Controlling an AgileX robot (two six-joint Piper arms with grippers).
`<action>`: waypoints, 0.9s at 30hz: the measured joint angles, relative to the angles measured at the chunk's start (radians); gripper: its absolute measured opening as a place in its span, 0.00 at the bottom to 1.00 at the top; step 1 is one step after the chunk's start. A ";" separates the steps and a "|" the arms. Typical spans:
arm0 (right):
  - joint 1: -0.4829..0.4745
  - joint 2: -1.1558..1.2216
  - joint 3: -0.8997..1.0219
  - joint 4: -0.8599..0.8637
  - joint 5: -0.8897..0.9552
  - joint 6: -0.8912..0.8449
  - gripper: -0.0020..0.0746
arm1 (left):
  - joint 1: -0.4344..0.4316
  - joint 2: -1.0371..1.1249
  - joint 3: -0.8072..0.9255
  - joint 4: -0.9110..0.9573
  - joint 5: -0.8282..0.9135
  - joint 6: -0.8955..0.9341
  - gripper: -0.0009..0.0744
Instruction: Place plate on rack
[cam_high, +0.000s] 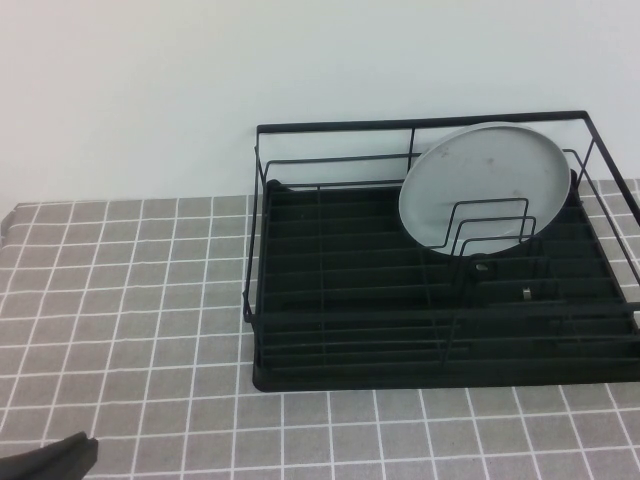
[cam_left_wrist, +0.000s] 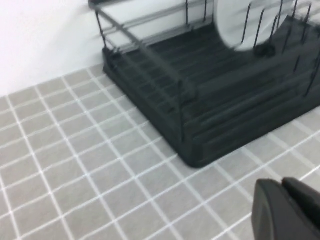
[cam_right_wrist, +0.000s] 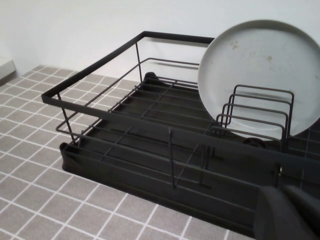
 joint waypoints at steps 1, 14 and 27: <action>0.000 0.000 0.000 0.000 0.000 0.000 0.03 | 0.001 -0.007 0.014 0.012 -0.046 0.000 0.01; 0.000 0.000 0.010 0.000 0.005 0.000 0.03 | 0.182 -0.241 0.182 0.319 -0.209 -0.523 0.01; 0.000 0.000 0.010 0.000 0.026 0.000 0.03 | 0.213 -0.378 0.330 0.447 -0.087 -0.746 0.01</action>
